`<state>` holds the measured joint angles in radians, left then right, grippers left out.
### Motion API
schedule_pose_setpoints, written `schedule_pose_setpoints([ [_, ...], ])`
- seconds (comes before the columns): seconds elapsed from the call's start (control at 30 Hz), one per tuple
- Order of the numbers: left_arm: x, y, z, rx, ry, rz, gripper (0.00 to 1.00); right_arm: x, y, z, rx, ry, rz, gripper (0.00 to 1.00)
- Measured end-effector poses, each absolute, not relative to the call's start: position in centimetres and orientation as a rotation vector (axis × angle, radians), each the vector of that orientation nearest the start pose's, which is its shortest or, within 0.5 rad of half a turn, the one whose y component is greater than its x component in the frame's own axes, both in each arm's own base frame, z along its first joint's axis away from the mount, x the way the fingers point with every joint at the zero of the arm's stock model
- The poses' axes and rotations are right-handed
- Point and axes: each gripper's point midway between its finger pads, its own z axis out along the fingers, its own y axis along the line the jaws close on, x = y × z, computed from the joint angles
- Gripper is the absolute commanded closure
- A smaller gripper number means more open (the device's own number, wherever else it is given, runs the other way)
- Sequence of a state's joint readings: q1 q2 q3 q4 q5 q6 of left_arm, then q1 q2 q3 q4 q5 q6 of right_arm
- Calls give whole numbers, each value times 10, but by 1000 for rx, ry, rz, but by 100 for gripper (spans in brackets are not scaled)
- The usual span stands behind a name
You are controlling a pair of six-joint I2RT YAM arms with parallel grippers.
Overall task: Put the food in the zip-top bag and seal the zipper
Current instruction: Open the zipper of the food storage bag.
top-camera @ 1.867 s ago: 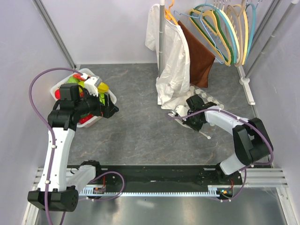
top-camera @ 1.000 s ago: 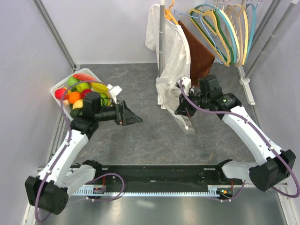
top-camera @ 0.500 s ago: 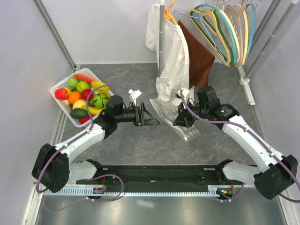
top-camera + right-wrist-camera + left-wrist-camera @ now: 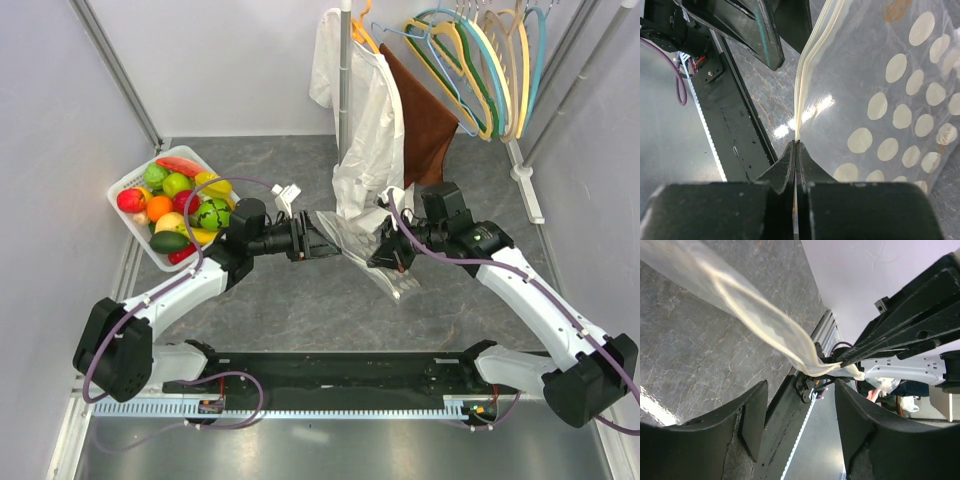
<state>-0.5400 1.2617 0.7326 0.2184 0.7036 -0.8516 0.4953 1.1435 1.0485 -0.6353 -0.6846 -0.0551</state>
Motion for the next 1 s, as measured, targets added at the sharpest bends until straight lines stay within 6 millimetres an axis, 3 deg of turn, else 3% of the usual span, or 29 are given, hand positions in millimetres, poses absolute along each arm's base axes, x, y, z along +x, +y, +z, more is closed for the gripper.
schedule_pose_setpoints([
  [0.23, 235, -298, 208, 188, 2138, -1533, 44, 204, 238, 228, -978, 2062, 1031, 100],
  [0.57, 236, -298, 207, 162, 2150, -1542, 47, 202, 243, 225, -1002, 2073, 1048, 100],
  [0.8, 237, -299, 203, 140, 2168, -1547, 81, 202, 246, 229, -1010, 2062, 1049, 100],
  [1.0, 237, -299, 202, 131, 2175, -1546, 86, 202, 246, 229, -1020, 2053, 1046, 100],
])
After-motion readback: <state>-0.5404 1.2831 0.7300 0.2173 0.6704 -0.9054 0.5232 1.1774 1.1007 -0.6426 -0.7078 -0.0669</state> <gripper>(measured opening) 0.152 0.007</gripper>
